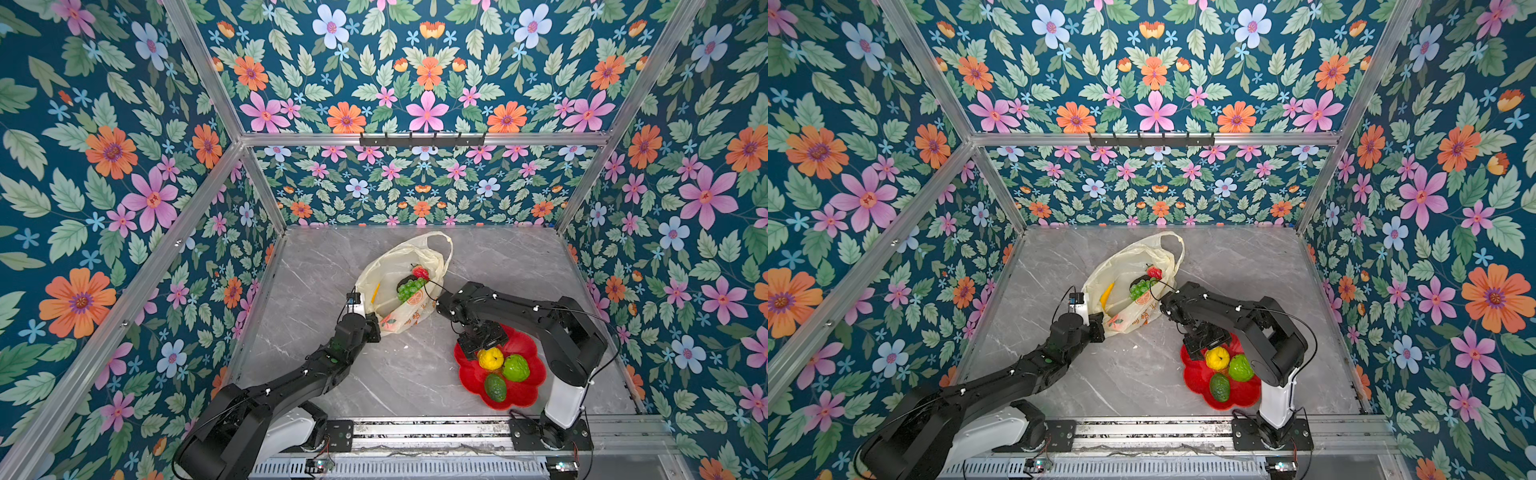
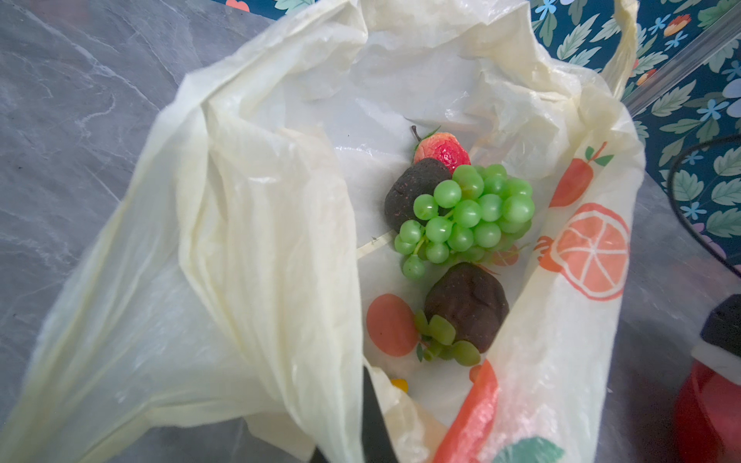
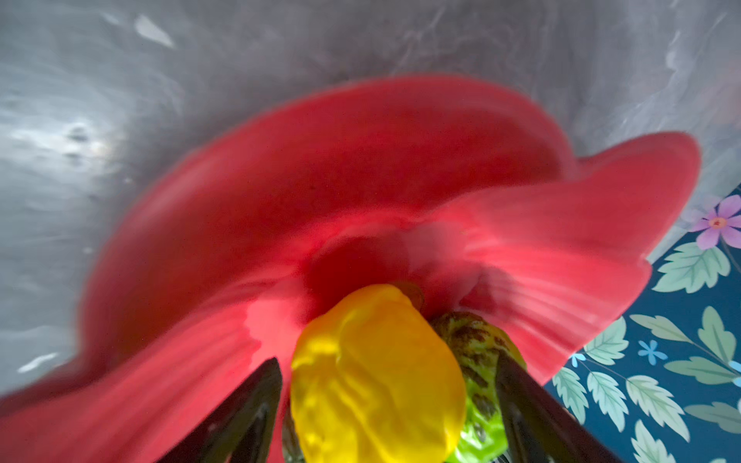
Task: Take fruits out of the plastic bag
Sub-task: Place the fruit on the plate, then spread open the plastic bag at the center of the table.
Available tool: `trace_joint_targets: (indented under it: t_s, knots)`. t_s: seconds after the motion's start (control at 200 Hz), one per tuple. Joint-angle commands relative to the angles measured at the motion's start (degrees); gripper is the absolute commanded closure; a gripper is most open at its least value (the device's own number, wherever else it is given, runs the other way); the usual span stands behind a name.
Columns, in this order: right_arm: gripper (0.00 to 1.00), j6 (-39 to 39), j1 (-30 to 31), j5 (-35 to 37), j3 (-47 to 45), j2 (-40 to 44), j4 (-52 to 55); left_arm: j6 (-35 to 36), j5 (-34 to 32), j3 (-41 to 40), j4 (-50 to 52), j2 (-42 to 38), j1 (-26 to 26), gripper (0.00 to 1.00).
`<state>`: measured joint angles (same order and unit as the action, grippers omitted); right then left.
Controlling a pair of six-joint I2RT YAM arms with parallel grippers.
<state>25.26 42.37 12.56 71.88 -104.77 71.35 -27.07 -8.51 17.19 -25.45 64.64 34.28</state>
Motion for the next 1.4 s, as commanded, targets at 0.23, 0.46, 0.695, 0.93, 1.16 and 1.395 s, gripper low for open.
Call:
trace_joint_targets:
  t_s: [0.23,0.46,0.695,0.93,1.16,1.395]
  knots:
    - [0.15,0.06,0.4,-0.82,3.42,4.71,1.81,0.53,-0.64,0.7,0.88,0.09,0.0,1.0]
    - [0.23,1.3,1.79,-0.11,11.85,9.08,-4.74,0.61,-0.6,0.96,0.93,0.07,0.0,1.0]
    - [0.25,1.03,3.06,-5.43,20.78,5.17,-22.48,-2.72,-4.48,0.26,4.62,-3.25,-0.05,0.8]
    - [0.25,1.99,3.08,-13.08,28.49,-4.62,-32.05,-10.28,-8.94,5.44,21.1,-10.69,-0.01,0.51]
    - [0.27,2.48,4.23,-15.02,30.25,-10.59,-32.96,-9.54,-13.89,18.42,35.2,-8.22,-0.22,0.31]
    - [0.27,4.15,4.3,-14.49,20.82,-6.68,-36.12,-6.96,-16.76,29.06,38.49,4.39,-1.78,0.17]
